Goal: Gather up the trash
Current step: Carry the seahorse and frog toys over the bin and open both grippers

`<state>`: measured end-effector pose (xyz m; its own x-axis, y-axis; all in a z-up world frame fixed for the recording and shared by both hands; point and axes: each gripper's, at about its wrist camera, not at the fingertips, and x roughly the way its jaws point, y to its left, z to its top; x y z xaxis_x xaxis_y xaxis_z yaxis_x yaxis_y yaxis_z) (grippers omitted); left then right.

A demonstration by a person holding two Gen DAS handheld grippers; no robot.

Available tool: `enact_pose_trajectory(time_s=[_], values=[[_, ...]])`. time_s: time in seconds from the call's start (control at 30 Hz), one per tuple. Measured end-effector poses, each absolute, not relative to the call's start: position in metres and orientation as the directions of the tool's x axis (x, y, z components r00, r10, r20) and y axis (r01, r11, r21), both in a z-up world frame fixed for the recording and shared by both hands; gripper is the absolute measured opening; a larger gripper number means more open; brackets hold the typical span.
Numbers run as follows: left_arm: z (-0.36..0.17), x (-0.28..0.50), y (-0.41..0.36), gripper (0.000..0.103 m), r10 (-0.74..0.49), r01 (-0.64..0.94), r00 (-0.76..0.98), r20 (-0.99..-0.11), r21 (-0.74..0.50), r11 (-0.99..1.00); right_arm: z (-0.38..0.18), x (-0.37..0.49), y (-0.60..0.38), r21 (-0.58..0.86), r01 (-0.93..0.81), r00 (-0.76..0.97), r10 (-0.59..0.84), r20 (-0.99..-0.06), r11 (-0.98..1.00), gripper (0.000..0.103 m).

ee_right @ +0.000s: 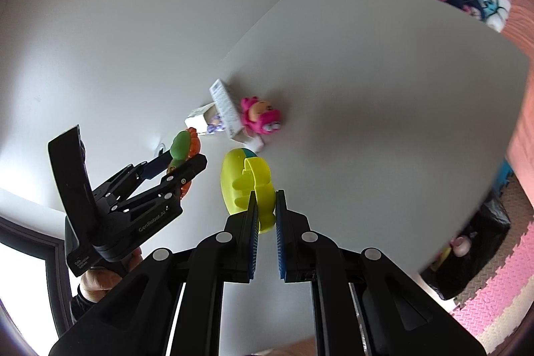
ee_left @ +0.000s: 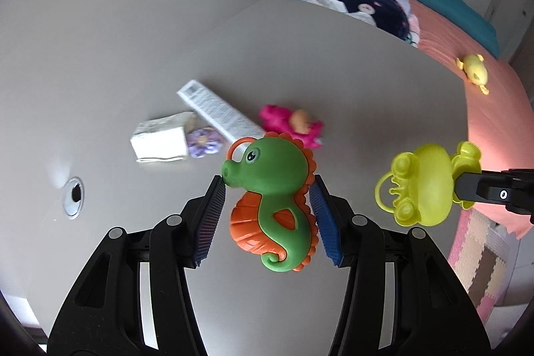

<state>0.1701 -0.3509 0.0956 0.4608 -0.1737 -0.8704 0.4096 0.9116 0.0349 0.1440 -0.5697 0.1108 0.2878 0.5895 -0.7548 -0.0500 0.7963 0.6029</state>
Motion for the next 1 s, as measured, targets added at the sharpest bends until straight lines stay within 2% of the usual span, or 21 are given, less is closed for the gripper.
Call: enact_pose_trajectory(time_s=[0.4, 0.57, 1.0], values=[[0.092, 0.106, -0.526, 0.052, -0.320, 0.698, 0.357, -0.878, 0.023, 0.716, 0.113, 0.055, -0.744, 0.583, 0.142, 0.402, 0.492, -0.772, 0.800, 0.011], [0.084, 0.079, -0.588, 0.052, -0.356, 0.787, 0.289, -0.888, 0.009, 0.616, 0.103, 0.013, -0.809, 0.530, 0.239, 0.437, 0.398, -0.807, 0.814, 0.011], [0.049, 0.011, -0.694, 0.052, -0.357, 0.930, 0.114, -0.927, -0.027, 0.367, 0.065, -0.064, -0.902, 0.451, 0.468, 0.435, 0.245, -0.866, 0.760, 0.011]])
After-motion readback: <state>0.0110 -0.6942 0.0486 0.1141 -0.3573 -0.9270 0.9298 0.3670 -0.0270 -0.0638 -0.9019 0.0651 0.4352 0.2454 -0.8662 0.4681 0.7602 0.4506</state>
